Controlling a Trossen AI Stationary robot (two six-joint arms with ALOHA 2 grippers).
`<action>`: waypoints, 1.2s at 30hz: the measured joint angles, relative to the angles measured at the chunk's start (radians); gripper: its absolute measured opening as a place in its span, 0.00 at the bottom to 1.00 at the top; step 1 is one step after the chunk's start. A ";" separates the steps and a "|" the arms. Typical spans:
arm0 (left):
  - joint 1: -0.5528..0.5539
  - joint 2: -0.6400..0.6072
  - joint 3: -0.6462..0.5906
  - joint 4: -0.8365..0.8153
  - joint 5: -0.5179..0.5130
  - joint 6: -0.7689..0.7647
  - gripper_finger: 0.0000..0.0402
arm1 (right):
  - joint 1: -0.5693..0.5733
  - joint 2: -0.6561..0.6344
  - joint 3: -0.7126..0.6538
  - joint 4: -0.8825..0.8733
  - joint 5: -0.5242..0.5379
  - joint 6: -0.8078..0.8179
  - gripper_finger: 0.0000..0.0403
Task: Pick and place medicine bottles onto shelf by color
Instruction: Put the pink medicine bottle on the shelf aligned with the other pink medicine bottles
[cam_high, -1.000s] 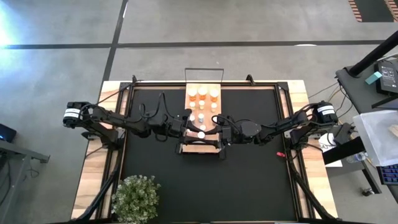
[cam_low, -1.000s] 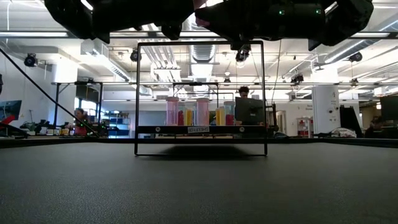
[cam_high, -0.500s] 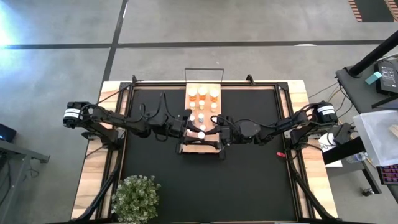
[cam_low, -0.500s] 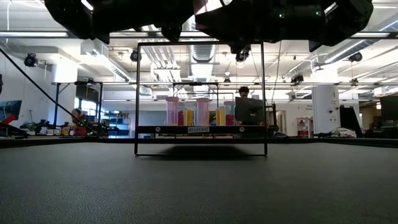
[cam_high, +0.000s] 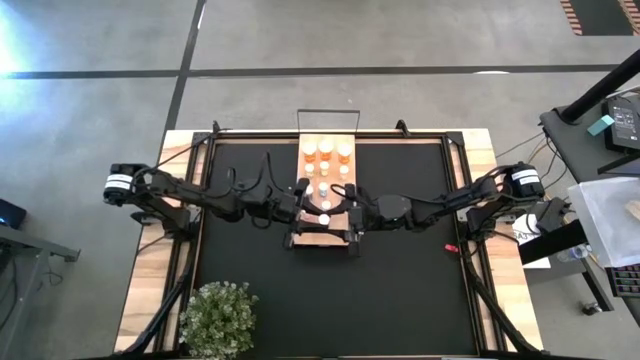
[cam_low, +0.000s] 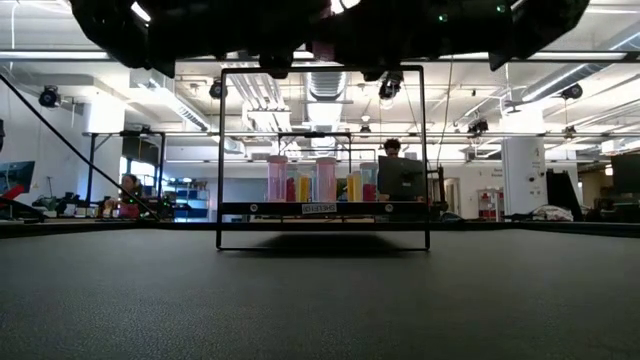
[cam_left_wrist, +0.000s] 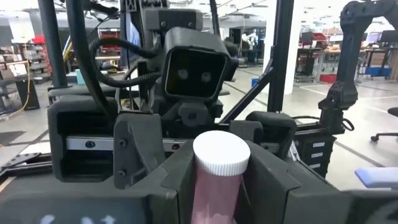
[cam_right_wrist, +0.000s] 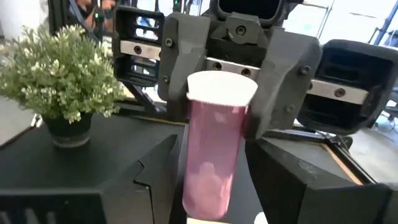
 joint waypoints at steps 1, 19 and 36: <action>0.000 0.005 0.000 0.002 0.000 0.000 0.24 | 0.000 0.000 0.011 -0.024 0.000 -0.001 0.44; 0.000 0.019 -0.006 0.005 -0.005 0.000 0.24 | 0.001 -0.013 0.042 -0.118 0.047 -0.026 0.33; 0.001 0.018 -0.013 0.003 -0.005 0.000 0.24 | 0.001 -0.049 0.041 -0.185 0.050 -0.025 0.29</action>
